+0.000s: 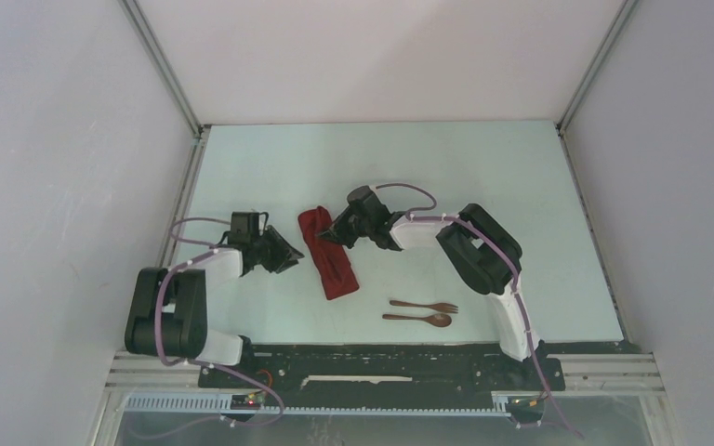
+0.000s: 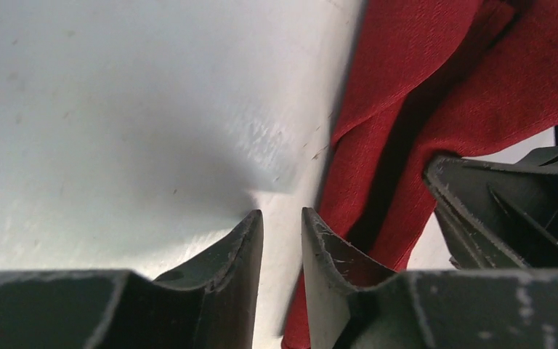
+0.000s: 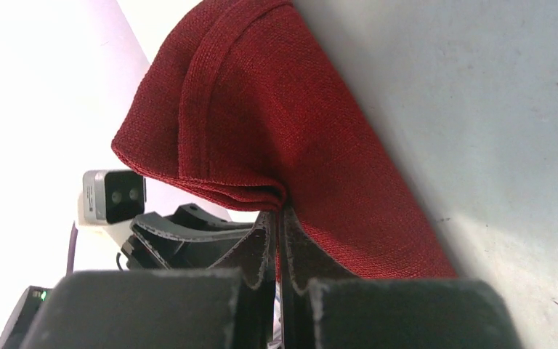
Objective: Fold the napkin into a case and place the utensils inside
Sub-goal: Fold the 2/3-rectangle-folded napkin at the center of the board.
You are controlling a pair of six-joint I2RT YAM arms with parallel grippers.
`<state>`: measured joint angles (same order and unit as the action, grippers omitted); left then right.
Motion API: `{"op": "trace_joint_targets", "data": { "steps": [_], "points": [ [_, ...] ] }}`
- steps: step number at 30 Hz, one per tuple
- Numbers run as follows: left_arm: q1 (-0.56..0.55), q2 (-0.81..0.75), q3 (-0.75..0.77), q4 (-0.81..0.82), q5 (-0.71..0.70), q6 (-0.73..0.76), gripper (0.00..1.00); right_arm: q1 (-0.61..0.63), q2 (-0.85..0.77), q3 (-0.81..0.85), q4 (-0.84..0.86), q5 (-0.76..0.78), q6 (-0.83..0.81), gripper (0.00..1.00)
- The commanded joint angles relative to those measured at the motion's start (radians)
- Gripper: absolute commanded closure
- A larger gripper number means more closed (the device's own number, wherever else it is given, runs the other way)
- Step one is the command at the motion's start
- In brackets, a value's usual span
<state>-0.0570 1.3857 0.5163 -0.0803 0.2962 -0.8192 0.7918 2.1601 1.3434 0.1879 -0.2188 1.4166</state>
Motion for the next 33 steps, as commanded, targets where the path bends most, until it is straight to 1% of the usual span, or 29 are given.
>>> {"op": "trace_joint_targets", "data": {
  "steps": [1,6,12,16,19,22,24,26,30,33],
  "points": [
    [0.010,0.066,0.036,0.003,0.027,0.036,0.64,-0.007,0.000,-0.013,0.061,-0.037,-0.015,1.00],
    [0.007,0.107,0.074,-0.009,0.006,0.054,0.60,0.010,0.026,-0.013,0.094,-0.076,-0.010,1.00],
    [-0.003,0.192,0.102,-0.027,0.023,0.064,0.58,0.009,0.051,-0.013,0.089,-0.083,-0.027,1.00],
    [-0.026,0.198,0.127,-0.064,-0.022,0.076,0.61,0.010,0.057,-0.013,0.098,-0.087,-0.028,1.00],
    [-0.034,0.201,0.131,-0.073,-0.039,0.077,0.66,0.011,0.062,-0.010,0.105,-0.096,-0.027,1.00],
    [-0.037,0.192,0.130,-0.091,-0.061,0.083,0.68,0.012,0.076,-0.010,0.116,-0.109,-0.019,1.00],
    [-0.037,0.160,0.124,-0.112,-0.092,0.092,0.67,0.017,0.086,-0.009,0.126,-0.118,-0.011,0.96],
    [-0.037,0.111,0.117,-0.138,-0.126,0.100,0.65,0.020,0.089,-0.010,0.127,-0.117,-0.023,0.89],
    [-0.036,-0.021,0.114,-0.208,-0.137,0.103,0.66,0.018,0.087,-0.010,0.153,-0.136,-0.111,0.76],
    [-0.028,-0.120,0.130,-0.255,-0.122,0.098,0.62,0.013,0.090,-0.010,0.202,-0.185,-0.180,0.71]
  ]
}}
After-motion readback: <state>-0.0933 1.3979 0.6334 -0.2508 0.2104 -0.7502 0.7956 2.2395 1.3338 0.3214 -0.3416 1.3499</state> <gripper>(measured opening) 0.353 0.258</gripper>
